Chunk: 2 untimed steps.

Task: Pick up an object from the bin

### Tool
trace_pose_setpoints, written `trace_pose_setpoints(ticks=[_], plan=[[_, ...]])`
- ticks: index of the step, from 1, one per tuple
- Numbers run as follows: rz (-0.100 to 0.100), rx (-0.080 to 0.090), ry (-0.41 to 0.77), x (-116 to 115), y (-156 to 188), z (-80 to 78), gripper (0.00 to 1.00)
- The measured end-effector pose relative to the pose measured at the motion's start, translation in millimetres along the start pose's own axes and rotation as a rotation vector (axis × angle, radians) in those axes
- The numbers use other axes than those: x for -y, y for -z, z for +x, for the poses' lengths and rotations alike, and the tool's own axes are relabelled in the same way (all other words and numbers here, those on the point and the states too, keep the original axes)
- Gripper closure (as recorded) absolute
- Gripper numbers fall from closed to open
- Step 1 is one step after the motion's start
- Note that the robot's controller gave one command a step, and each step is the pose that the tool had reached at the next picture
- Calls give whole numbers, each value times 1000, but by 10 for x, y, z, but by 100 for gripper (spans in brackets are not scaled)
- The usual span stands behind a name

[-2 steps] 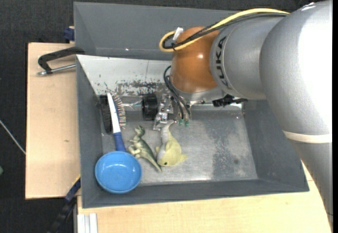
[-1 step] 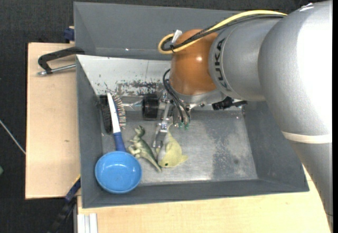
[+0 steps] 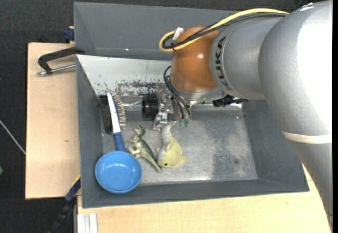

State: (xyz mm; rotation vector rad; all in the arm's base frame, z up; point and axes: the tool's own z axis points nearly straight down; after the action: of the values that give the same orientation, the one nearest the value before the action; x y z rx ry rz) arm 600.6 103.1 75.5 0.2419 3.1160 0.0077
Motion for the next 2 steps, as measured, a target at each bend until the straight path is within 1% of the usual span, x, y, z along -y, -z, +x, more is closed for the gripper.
trace_pose_setpoints(ticks=[1, 2], plan=[[0, -2, -9, -26, 1299, -18, 100], [7, -23, 95, 61, 314, 128, 100]])
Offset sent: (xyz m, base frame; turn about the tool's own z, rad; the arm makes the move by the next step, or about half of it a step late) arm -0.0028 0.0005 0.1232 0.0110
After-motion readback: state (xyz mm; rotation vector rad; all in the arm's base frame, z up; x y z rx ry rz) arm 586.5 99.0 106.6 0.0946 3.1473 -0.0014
